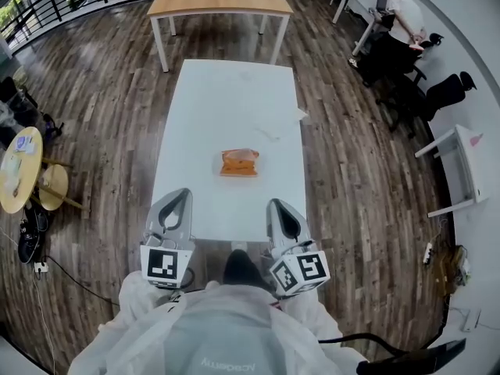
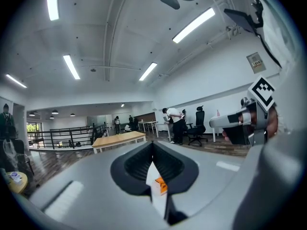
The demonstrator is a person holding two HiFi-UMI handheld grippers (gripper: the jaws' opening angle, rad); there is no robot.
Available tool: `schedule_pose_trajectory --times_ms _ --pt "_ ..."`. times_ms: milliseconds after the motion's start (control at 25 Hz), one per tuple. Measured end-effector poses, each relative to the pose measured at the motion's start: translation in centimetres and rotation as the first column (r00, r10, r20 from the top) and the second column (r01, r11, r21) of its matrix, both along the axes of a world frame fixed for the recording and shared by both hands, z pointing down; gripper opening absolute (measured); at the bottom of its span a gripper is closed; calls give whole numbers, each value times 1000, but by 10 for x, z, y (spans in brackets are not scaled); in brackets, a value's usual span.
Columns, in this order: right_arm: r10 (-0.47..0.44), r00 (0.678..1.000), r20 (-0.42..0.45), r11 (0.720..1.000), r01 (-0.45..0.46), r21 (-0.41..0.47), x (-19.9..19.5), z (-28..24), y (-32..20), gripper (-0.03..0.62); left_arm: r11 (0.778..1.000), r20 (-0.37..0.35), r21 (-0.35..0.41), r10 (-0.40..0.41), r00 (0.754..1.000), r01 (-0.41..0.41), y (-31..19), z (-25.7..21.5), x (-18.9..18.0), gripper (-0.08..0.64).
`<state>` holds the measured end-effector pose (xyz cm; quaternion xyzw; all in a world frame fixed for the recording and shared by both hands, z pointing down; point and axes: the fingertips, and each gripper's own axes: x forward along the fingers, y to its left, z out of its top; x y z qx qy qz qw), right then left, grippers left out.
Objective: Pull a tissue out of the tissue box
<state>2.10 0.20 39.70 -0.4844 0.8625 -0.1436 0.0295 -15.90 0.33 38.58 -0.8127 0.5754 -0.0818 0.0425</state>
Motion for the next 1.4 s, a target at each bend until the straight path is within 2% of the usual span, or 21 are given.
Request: schedule_pose_trajectory --times_ms 520,1120,1400 --pt "-47 999 17 998 48 -41 18 7 -74 2 999 15 -34 -26 1000 27 -68 1 26 0" --pt "-79 996 44 994 82 -74 33 18 -107 2 996 55 -72 -45 997 49 -98 8 44 0" --pt "-107 993 47 990 111 -88 38 25 -117 2 993 74 -75 -81 994 86 -107 8 44 0"
